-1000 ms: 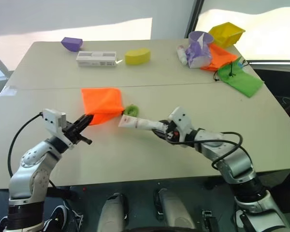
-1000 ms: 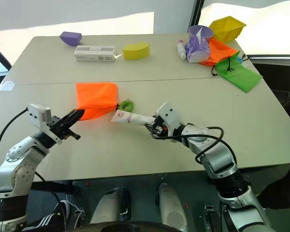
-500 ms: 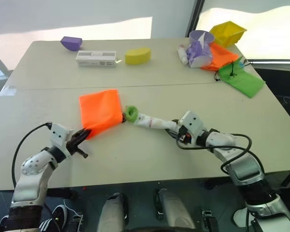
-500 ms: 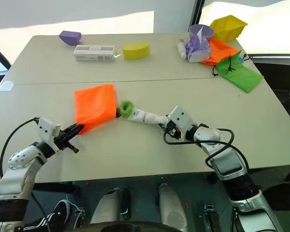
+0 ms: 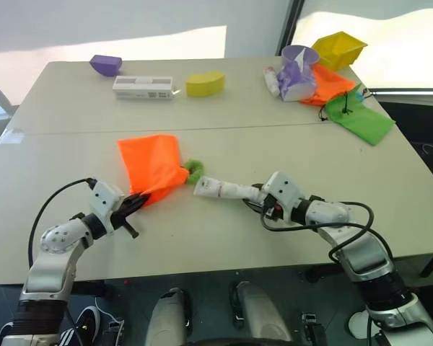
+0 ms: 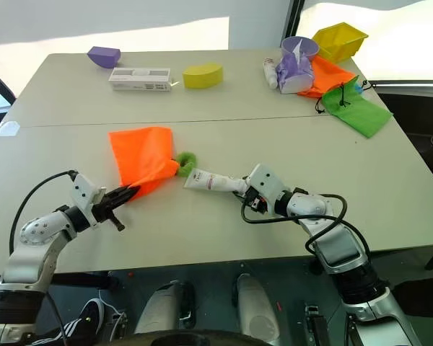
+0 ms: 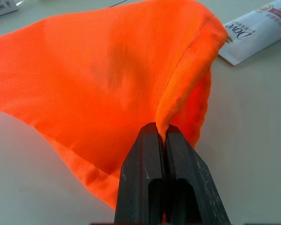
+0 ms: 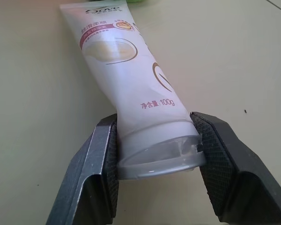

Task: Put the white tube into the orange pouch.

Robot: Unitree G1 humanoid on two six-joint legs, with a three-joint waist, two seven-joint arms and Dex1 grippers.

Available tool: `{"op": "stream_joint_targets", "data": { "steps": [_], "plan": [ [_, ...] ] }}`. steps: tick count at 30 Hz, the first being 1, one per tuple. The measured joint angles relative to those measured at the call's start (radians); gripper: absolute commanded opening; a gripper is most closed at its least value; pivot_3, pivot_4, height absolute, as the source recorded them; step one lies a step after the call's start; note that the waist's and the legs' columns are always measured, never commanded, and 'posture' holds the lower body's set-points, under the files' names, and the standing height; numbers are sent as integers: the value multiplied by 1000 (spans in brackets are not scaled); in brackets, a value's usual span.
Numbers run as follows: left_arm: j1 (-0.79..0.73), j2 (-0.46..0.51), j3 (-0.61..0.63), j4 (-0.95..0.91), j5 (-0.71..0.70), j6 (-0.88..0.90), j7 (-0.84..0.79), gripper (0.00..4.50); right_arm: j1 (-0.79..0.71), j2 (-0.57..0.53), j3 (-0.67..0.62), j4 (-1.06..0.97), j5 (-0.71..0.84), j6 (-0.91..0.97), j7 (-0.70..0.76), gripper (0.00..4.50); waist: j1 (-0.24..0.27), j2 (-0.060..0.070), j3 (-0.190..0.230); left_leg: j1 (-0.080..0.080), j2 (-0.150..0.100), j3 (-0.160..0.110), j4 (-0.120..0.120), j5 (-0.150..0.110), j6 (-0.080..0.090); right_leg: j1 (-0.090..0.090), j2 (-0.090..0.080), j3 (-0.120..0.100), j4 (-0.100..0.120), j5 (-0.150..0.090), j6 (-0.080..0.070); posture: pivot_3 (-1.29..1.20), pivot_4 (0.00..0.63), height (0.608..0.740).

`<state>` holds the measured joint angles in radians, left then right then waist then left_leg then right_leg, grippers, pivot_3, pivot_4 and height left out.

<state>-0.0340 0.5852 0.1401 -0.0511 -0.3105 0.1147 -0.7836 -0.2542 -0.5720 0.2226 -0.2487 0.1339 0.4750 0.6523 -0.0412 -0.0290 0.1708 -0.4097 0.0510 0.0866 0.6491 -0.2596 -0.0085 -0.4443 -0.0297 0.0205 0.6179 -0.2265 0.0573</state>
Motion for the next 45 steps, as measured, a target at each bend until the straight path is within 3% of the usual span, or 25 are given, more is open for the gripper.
{"op": "stream_joint_targets", "data": {
  "steps": [7,13,24,33,39,45],
  "plan": [
    [-11,-11,41,-53,-119,116,1,0,53,-25,-37,-72,135,82,126,1869,3,0,0,0,0,-1,1,0,0,0,2,-1,1,0,1,0,150,740],
    [-14,-10,62,-60,-156,148,0,0,81,39,-55,-173,281,181,134,1869,2,0,0,2,0,-1,4,0,0,1,2,0,6,0,0,0,150,740],
    [-27,-16,61,-72,-161,181,7,0,40,212,28,-147,162,179,-80,1869,1,0,0,1,0,-1,12,0,0,1,0,0,12,0,0,0,150,740],
    [-29,-30,61,-110,-163,202,22,0,36,231,73,-147,86,176,-140,1869,3,0,0,0,0,-1,13,0,0,1,0,0,12,0,0,0,150,740],
    [-28,-52,52,-153,-173,226,39,0,-3,358,89,-141,52,262,-260,1869,-1,0,0,1,0,-1,13,0,0,0,1,0,13,0,0,0,150,740],
    [-17,-65,37,-197,-182,252,58,0,-25,308,97,-141,53,281,-216,1869,4,0,0,0,-2,0,13,0,0,1,0,0,12,0,0,0,150,740]
  ]
}}
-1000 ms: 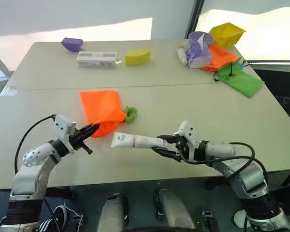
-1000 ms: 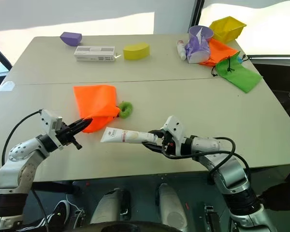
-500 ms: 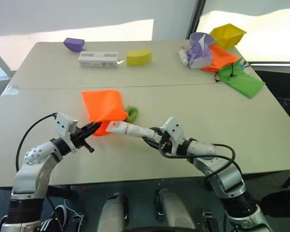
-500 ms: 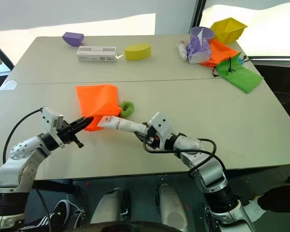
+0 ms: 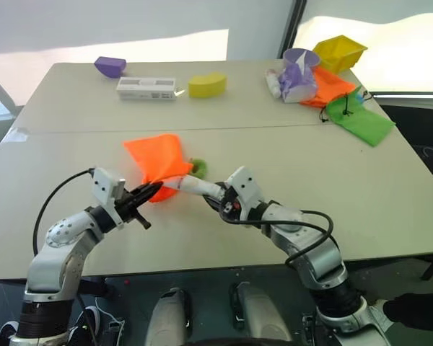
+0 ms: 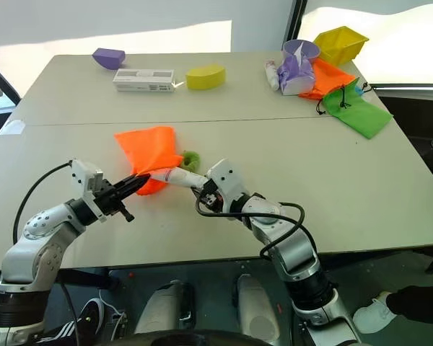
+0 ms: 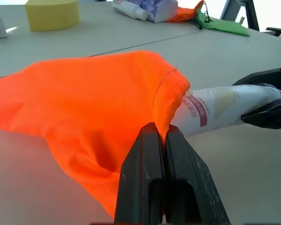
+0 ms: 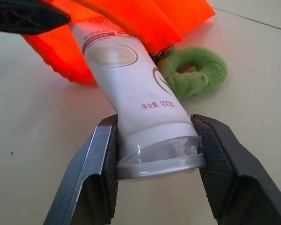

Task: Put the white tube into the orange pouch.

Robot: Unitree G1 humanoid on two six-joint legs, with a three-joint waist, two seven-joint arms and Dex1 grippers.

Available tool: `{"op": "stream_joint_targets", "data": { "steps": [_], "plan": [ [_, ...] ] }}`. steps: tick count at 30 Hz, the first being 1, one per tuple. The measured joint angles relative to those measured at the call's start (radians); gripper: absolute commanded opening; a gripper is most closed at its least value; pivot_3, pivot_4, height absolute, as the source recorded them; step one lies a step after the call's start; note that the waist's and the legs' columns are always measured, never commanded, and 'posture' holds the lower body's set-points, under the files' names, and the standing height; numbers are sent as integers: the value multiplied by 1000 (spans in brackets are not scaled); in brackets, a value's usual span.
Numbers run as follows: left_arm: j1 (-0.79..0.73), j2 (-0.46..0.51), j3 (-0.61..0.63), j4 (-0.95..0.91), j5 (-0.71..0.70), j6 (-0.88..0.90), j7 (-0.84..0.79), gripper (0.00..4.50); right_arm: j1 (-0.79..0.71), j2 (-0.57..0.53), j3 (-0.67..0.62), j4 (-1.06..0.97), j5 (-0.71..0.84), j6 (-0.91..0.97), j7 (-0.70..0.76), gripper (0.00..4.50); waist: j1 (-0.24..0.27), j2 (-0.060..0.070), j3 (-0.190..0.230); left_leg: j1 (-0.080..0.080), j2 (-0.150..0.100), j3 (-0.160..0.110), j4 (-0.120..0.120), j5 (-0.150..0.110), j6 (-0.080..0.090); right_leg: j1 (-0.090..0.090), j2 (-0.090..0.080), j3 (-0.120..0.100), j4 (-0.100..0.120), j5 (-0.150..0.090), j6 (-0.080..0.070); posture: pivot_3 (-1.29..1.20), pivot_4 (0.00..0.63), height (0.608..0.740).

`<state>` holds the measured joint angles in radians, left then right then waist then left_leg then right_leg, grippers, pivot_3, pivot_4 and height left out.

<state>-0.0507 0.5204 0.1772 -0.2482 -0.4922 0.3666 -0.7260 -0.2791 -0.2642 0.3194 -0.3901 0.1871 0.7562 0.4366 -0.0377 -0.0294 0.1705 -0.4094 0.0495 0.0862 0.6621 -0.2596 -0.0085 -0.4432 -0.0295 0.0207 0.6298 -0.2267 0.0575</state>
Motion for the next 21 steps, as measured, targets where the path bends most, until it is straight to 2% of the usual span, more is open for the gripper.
{"op": "stream_joint_targets", "data": {
  "steps": [5,7,11,14,18,19,20,21],
  "plan": [
    [0,19,22,23,4,-14,0,0,51,-158,-17,-35,43,-31,143,1869,1,0,0,0,0,0,0,0,0,0,1,0,0,0,0,0,150,740],
    [-2,25,39,55,11,-35,-1,0,62,-223,-62,-40,60,-70,198,1869,0,0,0,1,0,-1,0,0,0,0,1,0,1,0,0,0,150,740],
    [-3,26,47,96,23,-59,-1,0,65,-296,-157,-25,76,-141,261,1869,0,0,0,1,0,-1,0,0,0,0,2,0,1,0,0,0,150,740],
    [-2,25,46,100,26,-74,-5,0,58,-337,-219,83,56,-224,273,1869,1,0,0,1,0,0,0,0,0,0,1,0,0,0,0,0,150,740],
    [-1,22,39,103,29,-80,-10,0,56,-347,-222,182,-6,-309,263,3641,0,0,0,1,0,0,0,0,0,0,2,0,0,0,0,0,150,740],
    [-1,20,36,103,30,-80,-10,0,57,-349,-209,190,-19,-328,273,4233,-1,0,0,1,0,0,0,0,0,0,2,0,0,0,0,0,150,740],
    [-1,19,33,103,30,-80,-11,0,59,-350,-196,195,-30,-343,280,4475,-1,0,0,1,0,-1,0,0,0,0,2,0,0,0,0,0,150,740],
    [-1,19,32,103,31,-79,-11,0,62,-350,-189,196,-37,-351,281,4475,-1,0,0,1,0,-1,0,0,0,0,2,0,1,0,0,0,150,740]
  ]
}}
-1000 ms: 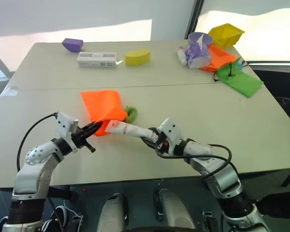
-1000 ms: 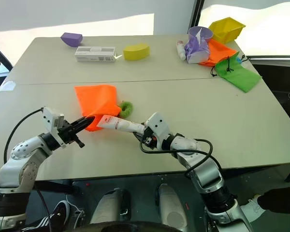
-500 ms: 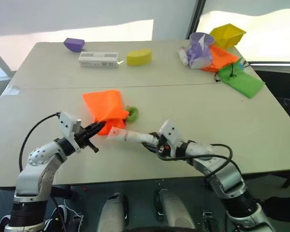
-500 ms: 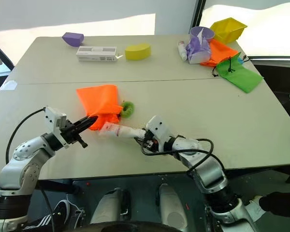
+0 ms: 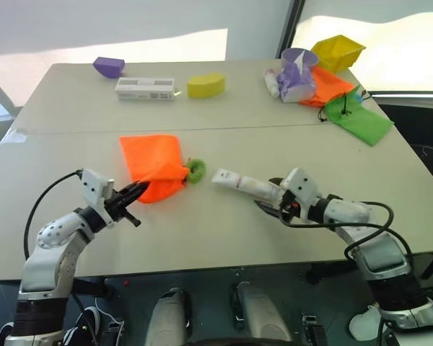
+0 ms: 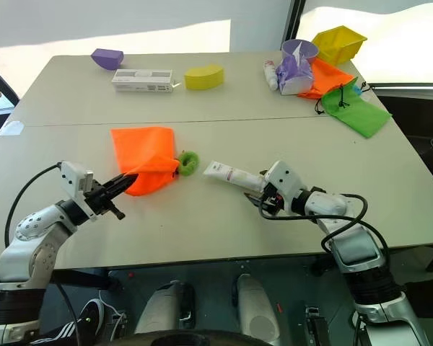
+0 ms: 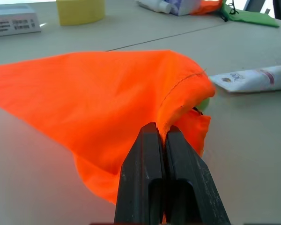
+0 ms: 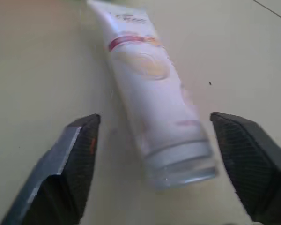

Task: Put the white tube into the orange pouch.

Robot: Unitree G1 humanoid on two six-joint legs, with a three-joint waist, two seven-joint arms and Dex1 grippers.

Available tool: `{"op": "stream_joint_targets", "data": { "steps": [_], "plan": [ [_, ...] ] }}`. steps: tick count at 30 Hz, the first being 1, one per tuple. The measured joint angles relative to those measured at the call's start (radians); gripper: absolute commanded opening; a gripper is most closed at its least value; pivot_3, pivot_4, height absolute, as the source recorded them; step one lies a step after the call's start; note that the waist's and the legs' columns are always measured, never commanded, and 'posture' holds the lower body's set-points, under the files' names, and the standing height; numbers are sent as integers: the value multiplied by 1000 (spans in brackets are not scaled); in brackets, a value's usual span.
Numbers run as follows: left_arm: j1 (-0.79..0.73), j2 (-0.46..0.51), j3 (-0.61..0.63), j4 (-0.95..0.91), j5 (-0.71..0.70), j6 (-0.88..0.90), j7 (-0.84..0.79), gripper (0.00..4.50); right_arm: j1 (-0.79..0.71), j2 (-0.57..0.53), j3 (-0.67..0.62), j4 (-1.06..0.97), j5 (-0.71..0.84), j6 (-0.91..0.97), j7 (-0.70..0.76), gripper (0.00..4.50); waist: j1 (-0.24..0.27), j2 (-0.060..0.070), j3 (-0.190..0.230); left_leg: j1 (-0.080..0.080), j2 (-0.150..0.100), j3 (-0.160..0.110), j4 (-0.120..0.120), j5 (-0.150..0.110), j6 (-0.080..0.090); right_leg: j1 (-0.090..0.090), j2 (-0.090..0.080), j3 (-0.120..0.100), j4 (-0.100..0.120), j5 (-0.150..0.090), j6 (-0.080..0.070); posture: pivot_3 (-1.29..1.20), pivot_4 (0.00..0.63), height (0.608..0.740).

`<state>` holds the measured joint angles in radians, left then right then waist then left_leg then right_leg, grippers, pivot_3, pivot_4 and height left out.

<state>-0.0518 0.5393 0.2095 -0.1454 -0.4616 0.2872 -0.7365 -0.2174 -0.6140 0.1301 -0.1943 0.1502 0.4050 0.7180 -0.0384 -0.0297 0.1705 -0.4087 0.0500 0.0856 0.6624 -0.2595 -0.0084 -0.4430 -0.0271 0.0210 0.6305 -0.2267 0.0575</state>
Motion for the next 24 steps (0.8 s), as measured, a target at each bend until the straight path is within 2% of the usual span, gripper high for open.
{"op": "stream_joint_targets", "data": {
  "steps": [5,8,11,13,16,19,24],
  "plan": [
    [0,0,0,-1,0,1,-1,0,-1,1,-10,-54,35,-12,43,4475,0,0,0,0,0,0,0,0,0,0,0,0,0,0,0,0,150,740],
    [1,1,1,-3,0,2,-1,0,-79,25,-37,-101,69,-18,43,4475,-5,0,0,0,0,0,1,0,0,0,0,0,0,0,0,0,150,740],
    [0,1,0,-6,0,4,-1,0,-172,133,-4,-138,57,-33,-9,4475,-5,0,0,1,1,-1,1,0,0,0,1,0,1,0,0,0,150,740],
    [-2,-1,-1,-7,-1,5,-1,0,-199,197,106,-123,-18,-82,-41,4475,-4,0,0,1,1,-1,0,0,0,0,1,-1,1,0,0,0,150,740],
    [-2,-1,-2,-9,-1,8,-1,0,-209,296,235,4,-123,-151,-98,4475,-1,0,0,0,1,-1,0,0,0,-1,0,-1,1,0,0,0,150,740],
    [-3,-1,-1,-14,-3,11,3,0,-273,344,328,191,-257,-249,-164,4475,-4,0,0,0,-1,2,2,0,0,0,-2,0,0,0,0,0,150,740],
    [-1,-16,-2,-33,-7,20,19,0,-375,507,354,424,-339,-326,-267,4475,-5,-1,0,0,0,2,3,0,0,0,-2,1,1,0,0,0,150,740]
  ]
}}
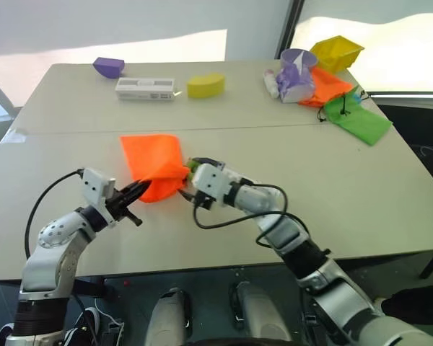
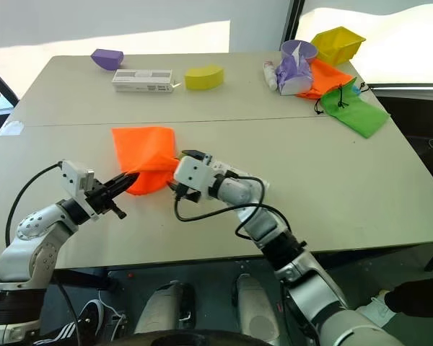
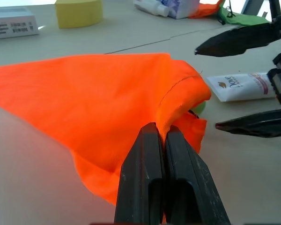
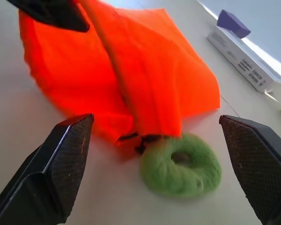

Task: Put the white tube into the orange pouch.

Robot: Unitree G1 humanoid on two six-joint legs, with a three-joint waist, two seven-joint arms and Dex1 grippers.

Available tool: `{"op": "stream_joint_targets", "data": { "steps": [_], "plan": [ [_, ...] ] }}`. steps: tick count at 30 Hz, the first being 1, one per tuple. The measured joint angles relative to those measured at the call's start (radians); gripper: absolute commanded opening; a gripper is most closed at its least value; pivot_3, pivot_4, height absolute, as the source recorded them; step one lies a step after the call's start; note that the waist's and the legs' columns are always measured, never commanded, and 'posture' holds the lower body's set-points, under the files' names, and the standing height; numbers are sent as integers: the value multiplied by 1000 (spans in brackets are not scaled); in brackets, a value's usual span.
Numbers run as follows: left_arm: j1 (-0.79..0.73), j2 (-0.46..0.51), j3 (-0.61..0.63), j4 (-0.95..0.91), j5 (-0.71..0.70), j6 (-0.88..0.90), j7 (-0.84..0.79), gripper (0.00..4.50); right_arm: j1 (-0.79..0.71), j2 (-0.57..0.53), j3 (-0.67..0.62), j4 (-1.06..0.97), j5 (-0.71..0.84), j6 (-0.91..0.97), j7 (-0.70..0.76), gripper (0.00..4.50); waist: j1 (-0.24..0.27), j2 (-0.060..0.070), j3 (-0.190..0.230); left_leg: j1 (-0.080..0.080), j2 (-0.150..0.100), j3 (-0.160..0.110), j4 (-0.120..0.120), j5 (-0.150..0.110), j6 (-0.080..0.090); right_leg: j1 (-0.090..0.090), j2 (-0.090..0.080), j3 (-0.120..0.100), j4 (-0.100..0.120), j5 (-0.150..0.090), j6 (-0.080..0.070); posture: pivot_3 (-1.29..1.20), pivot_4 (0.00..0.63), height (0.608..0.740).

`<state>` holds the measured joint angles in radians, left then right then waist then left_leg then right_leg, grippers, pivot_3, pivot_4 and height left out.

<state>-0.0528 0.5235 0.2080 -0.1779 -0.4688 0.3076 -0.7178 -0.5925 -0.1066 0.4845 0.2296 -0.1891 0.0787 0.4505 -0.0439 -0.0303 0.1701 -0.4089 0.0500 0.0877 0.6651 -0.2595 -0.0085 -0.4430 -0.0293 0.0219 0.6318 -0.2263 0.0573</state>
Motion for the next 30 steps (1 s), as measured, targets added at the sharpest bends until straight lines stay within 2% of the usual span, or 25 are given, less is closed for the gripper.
{"op": "stream_joint_targets", "data": {
  "steps": [4,11,14,20,21,30],
  "plan": [
    [2,-18,-11,-34,-2,18,8,0,-52,70,13,111,-50,-47,-61,4475,1,0,0,0,0,-1,-1,0,0,0,0,-1,0,0,0,0,150,740],
    [14,-18,-13,-58,-3,32,17,0,-67,88,-42,153,-62,-60,-113,4475,-1,0,0,0,1,-1,-1,0,0,0,-2,-1,1,0,0,0,150,740],
    [20,-18,-13,-60,-3,34,20,0,-66,88,-42,158,-71,-68,-118,3571,-1,0,0,0,1,-1,-2,0,0,-1,-1,-1,1,0,0,0,150,740],
    [25,-18,-12,-61,-13,38,22,0,-40,90,-44,180,-82,-53,-132,443,-1,0,0,0,1,-1,-2,0,0,-1,-2,-1,1,0,0,0,150,740],
    [28,-17,-12,-62,-16,39,22,0,-38,90,-44,183,-82,-48,-132,41,-1,0,0,0,1,-1,-2,0,0,-1,-2,-1,1,0,0,0,150,740],
    [61,32,-9,-170,-124,199,9,0,-67,68,-74,165,-59,-40,-91,41,-2,0,0,0,1,-2,-2,0,0,0,-2,-1,1,0,0,0,150,740]
  ]
}}
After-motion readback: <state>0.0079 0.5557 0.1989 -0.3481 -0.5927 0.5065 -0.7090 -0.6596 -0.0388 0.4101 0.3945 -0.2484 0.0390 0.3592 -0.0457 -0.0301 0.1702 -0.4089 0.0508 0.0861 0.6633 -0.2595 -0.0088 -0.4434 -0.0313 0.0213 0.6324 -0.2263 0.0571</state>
